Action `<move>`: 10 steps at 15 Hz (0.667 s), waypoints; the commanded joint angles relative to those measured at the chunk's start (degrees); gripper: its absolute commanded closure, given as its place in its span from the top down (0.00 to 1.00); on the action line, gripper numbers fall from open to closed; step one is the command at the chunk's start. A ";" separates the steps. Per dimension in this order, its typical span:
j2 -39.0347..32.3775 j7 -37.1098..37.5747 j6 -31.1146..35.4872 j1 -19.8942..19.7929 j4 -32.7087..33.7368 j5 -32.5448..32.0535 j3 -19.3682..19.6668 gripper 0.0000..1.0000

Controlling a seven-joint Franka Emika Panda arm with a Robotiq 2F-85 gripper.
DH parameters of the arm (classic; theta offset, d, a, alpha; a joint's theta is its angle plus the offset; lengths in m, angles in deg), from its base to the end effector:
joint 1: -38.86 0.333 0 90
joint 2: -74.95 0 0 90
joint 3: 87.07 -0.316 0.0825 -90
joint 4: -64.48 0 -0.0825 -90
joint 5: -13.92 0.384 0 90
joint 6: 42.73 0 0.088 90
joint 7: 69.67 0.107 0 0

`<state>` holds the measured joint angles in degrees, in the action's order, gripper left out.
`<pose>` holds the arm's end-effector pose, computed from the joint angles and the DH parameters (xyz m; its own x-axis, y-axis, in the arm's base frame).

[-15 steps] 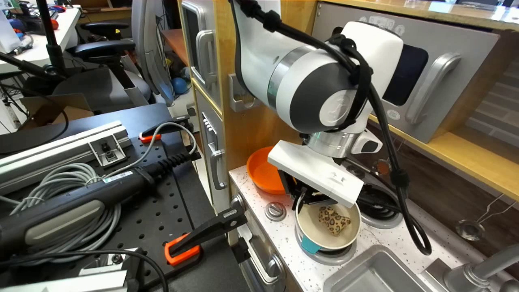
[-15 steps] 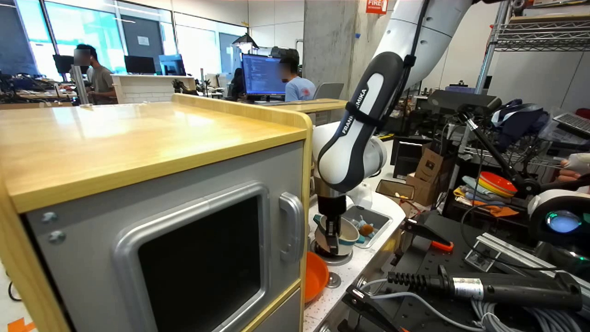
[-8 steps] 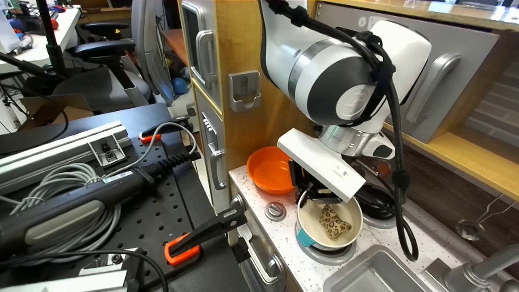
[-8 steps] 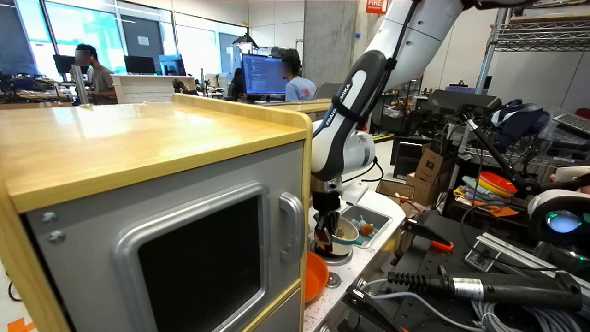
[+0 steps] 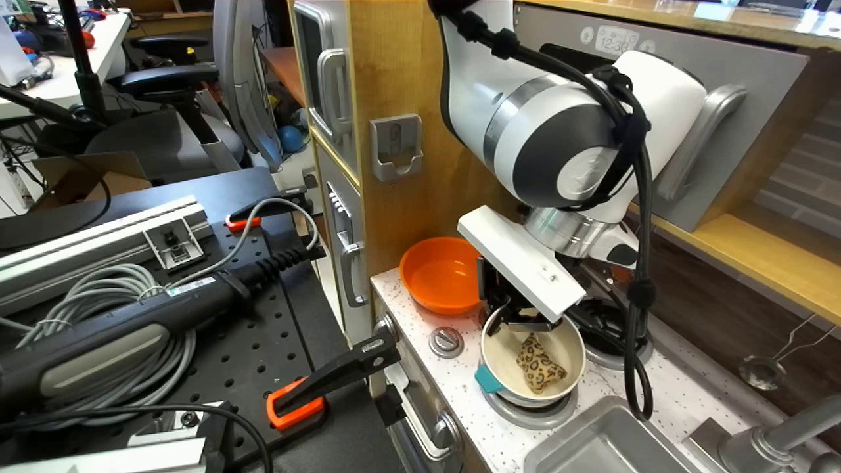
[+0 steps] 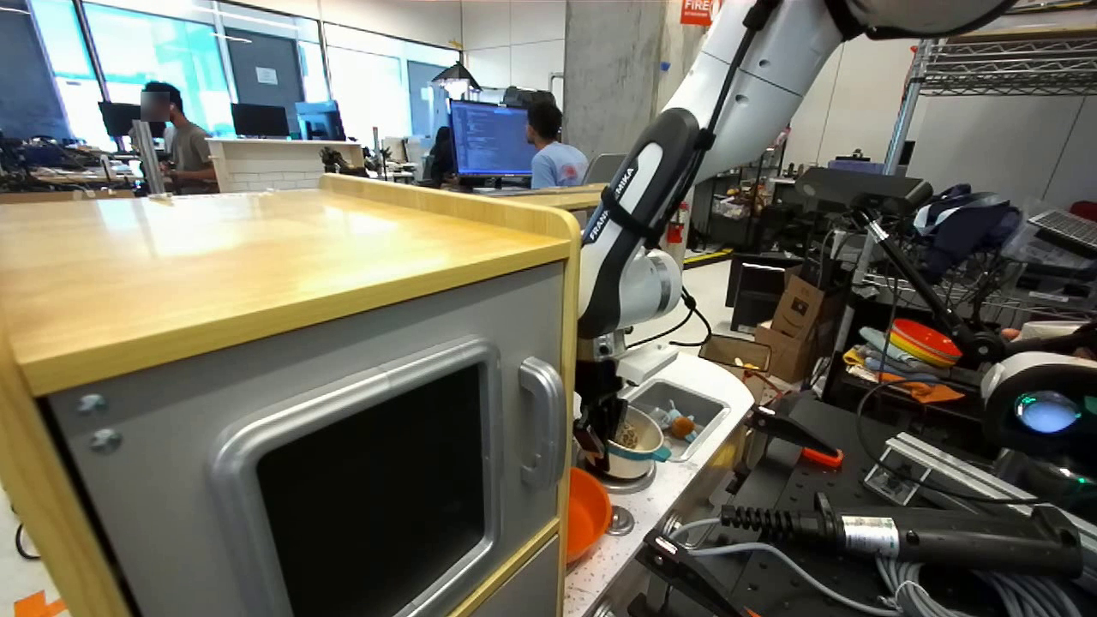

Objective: Pick up the pot from the stove and rotate it clockwise.

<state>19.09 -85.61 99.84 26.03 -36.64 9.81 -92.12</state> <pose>0.5885 -0.0784 -0.0026 0.9580 0.1823 -0.2215 0.1613 -0.9808 -0.1096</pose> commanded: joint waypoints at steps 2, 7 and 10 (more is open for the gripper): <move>-3.20 3.03 -1.22 3.62 4.62 0.27 2.85 0.40; -0.91 3.37 2.59 5.62 0.88 -0.84 4.22 0.76; 3.27 1.89 10.80 5.22 -6.18 -1.28 3.79 0.97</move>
<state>17.58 -83.13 103.97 30.77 -35.55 9.51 -88.89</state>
